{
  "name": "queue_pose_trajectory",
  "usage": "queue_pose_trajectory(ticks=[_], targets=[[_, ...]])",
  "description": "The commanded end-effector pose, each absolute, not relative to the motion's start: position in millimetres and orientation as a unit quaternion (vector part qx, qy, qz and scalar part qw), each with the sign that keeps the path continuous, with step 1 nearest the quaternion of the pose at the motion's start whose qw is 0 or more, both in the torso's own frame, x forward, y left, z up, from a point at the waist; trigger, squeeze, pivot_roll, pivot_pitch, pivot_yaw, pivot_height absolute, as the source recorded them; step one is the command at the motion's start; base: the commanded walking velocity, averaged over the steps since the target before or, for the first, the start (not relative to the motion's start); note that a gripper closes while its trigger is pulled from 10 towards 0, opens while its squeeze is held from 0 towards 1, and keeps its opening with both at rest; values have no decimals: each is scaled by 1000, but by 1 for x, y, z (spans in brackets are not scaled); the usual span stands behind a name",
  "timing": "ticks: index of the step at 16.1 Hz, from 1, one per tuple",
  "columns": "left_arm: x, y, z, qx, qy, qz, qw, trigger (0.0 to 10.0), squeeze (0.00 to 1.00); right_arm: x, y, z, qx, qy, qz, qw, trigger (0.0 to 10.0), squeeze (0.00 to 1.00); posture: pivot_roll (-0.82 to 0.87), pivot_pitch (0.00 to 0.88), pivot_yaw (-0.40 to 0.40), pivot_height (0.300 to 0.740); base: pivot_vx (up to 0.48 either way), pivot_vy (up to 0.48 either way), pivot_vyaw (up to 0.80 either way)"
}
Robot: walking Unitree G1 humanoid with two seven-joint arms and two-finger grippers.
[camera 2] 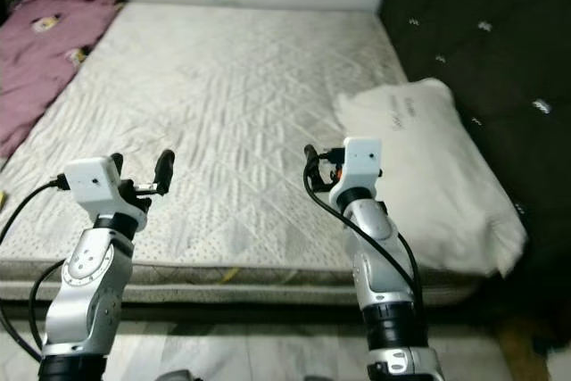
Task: Clean up the room
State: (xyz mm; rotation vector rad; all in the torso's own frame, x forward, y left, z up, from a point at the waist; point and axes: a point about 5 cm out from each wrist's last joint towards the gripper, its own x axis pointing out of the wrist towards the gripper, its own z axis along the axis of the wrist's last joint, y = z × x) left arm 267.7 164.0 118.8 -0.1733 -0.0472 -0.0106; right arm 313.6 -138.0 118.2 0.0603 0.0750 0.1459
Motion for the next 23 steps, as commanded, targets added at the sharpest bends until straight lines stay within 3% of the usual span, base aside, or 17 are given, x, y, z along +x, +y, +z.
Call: queue_pose_trajectory(ticks=[1,8,13,23], targets=[[269,163,124,-84,-34,-12,996,10000,0,315,-143,120,28,34,64,997,10000,0,-73,0,-9,740,386,0,0],[274,162,120,-86,-14,13,996,10000,0,318,-143,120,32,32,58,997,10000,0,-71,0,-7,740,46,38,0],[274,163,118,-92,-10,14,996,10000,0,318,-144,119,32,35,57,997,10000,0,-73,0,-6,740,0,480,-570],[274,161,120,-99,-17,5,995,10000,0,319,-143,118,27,34,66,997,10000,0,-70,0,-13,740,0,480,0]])
